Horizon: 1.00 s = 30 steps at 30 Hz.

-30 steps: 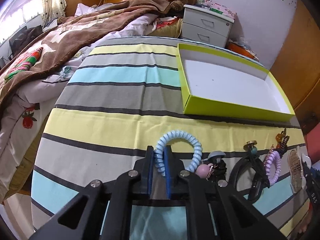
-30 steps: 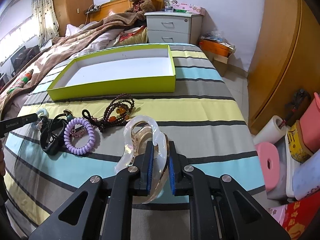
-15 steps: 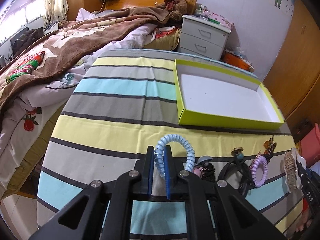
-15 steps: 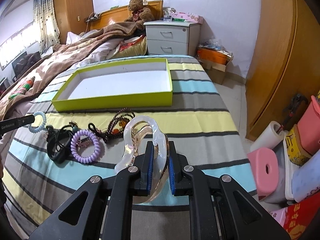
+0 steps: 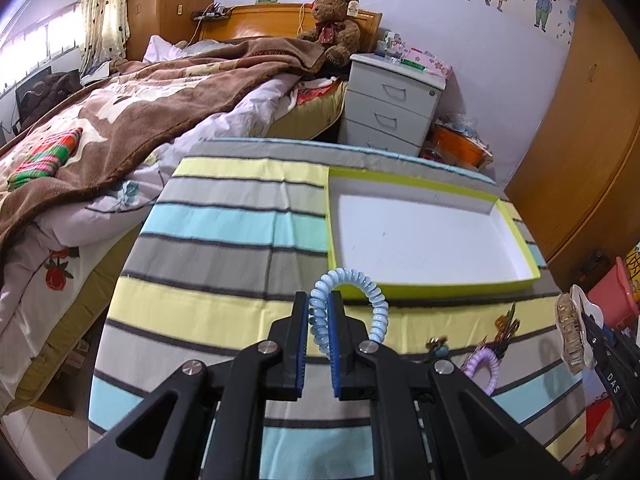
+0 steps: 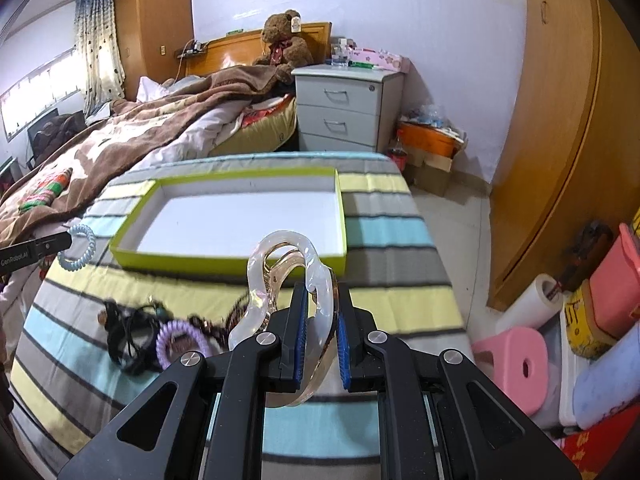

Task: Organize jewelry
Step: 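Carry the blue coil and clear clip over the green box with both tools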

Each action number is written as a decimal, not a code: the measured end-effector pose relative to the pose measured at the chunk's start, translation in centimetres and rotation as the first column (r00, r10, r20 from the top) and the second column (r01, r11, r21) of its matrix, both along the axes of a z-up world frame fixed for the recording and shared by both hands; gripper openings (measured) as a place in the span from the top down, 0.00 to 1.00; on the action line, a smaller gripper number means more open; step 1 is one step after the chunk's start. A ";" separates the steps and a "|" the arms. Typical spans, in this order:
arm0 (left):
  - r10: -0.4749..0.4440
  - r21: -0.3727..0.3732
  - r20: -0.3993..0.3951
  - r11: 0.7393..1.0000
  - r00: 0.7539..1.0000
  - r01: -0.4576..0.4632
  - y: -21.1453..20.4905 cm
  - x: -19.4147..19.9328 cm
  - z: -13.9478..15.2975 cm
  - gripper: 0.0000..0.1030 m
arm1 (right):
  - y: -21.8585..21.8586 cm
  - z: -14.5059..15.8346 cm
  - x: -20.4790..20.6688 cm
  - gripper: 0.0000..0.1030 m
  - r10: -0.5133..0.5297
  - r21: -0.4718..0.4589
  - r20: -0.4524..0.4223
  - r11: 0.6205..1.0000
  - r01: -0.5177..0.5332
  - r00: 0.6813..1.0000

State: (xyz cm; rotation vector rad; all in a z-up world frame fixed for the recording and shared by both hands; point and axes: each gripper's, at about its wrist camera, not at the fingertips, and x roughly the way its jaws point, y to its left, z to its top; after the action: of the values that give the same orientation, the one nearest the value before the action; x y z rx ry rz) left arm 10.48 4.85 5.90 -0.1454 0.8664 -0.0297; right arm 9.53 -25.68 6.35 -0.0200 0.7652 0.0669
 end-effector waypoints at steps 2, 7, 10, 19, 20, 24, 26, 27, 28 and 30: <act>-0.003 -0.001 0.009 1.000 1.000 0.003 -0.1 0.4 0.5 0.90 | 0.0 0.5 0.5 0.87 0.004 0.002 0.006 1.000 -0.004 1.000; -0.021 -0.013 0.019 1.000 1.000 0.021 -0.6 2.3 1.5 0.90 | 0.1 1.2 3.1 0.87 0.021 0.011 -0.004 1.000 -0.020 1.000; -0.034 -0.016 0.025 0.999 0.999 0.035 -1.0 3.5 1.7 0.90 | 0.1 1.4 4.8 0.87 0.022 0.011 -0.009 1.000 -0.022 1.000; -0.057 -0.042 0.006 0.997 0.998 0.057 -2.1 7.7 1.2 0.90 | 0.5 0.6 10.3 0.87 0.029 0.004 -0.048 1.000 -0.029 0.998; -0.056 -0.047 0.002 0.997 0.998 0.057 -2.1 8.3 1.0 0.90 | 0.5 0.5 10.6 0.87 0.029 0.003 -0.053 1.000 -0.029 0.998; -0.057 -0.069 -0.016 0.996 0.998 0.056 -2.4 10.1 0.3 0.90 | 0.7 -0.5 12.9 0.87 0.022 -0.005 -0.084 1.000 -0.023 0.996; -0.062 -0.071 -0.027 0.996 0.998 0.060 -2.7 11.0 -0.2 0.90 | 0.8 -1.2 13.8 0.87 0.025 -0.002 -0.103 1.000 -0.025 0.994; -0.063 -0.072 -0.036 0.996 0.997 0.060 -2.8 11.4 -0.5 0.90 | 0.8 -1.6 14.4 0.87 0.022 -0.003 -0.115 1.000 -0.022 0.993; -0.065 -0.073 -0.044 0.995 0.997 0.062 -2.9 11.7 -0.8 0.90 | 0.8 -2.0 14.8 0.87 0.018 -0.006 -0.124 1.000 -0.019 0.992; -0.062 -0.080 -0.062 0.995 0.996 0.057 -3.0 12.4 -1.5 0.90 | 0.8 -2.6 15.4 0.87 0.016 -0.007 -0.138 1.000 -0.017 0.990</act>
State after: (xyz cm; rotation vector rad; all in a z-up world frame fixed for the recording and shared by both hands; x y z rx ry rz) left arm 22.92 1.90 4.35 -0.1945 0.9346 -0.1156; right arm 24.97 -24.85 3.77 -0.0297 0.9041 0.0813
